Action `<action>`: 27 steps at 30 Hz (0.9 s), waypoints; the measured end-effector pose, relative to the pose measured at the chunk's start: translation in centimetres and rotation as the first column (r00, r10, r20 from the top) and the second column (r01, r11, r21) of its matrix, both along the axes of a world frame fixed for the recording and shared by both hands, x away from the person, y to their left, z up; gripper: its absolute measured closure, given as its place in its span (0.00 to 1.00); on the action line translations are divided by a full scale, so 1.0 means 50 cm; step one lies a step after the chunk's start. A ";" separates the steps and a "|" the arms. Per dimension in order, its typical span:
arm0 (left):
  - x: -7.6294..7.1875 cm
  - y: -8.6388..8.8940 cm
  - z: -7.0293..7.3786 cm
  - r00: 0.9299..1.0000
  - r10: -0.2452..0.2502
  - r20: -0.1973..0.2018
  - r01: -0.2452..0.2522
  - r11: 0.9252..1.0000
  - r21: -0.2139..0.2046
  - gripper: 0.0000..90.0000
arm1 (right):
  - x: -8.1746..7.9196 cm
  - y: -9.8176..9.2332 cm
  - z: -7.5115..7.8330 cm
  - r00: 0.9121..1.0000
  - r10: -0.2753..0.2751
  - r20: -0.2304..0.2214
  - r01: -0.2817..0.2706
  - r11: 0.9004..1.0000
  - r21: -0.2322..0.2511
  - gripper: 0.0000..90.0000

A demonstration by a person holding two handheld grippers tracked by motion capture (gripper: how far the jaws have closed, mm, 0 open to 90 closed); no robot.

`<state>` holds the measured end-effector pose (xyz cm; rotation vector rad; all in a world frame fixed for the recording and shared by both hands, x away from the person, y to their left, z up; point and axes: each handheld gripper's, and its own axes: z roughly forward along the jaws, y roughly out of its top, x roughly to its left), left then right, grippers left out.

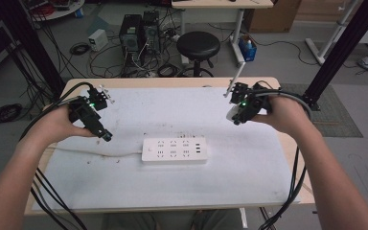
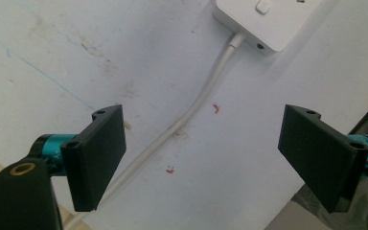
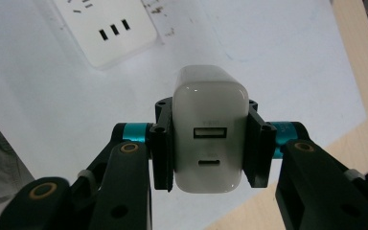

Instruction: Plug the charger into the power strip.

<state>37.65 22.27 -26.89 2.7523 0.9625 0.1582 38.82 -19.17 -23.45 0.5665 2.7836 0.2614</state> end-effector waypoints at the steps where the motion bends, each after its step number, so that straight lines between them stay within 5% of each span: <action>1: -0.005 -0.001 -0.005 1.000 0.008 0.003 -0.008 1.000 -0.009 0.19 | 0.003 0.013 -0.005 1.000 0.023 -0.013 -0.023 1.000 -0.004 0.69; 10: -0.039 0.008 -0.018 1.000 -0.021 -0.001 0.021 1.000 -0.007 0.19 | 0.018 0.136 -0.070 0.983 0.155 -0.094 -0.159 0.987 -0.039 0.69; 16: -0.059 0.013 -0.026 1.000 -0.015 0.007 0.015 1.000 -0.023 0.19 | 0.023 0.219 -0.130 0.960 0.232 -0.155 -0.246 0.966 -0.079 0.69; 27: -0.075 0.029 -0.051 1.000 -0.018 -0.005 0.018 1.000 -0.023 0.19 | 0.036 0.283 -0.202 0.936 0.296 -0.188 -0.326 0.933 -0.150 0.69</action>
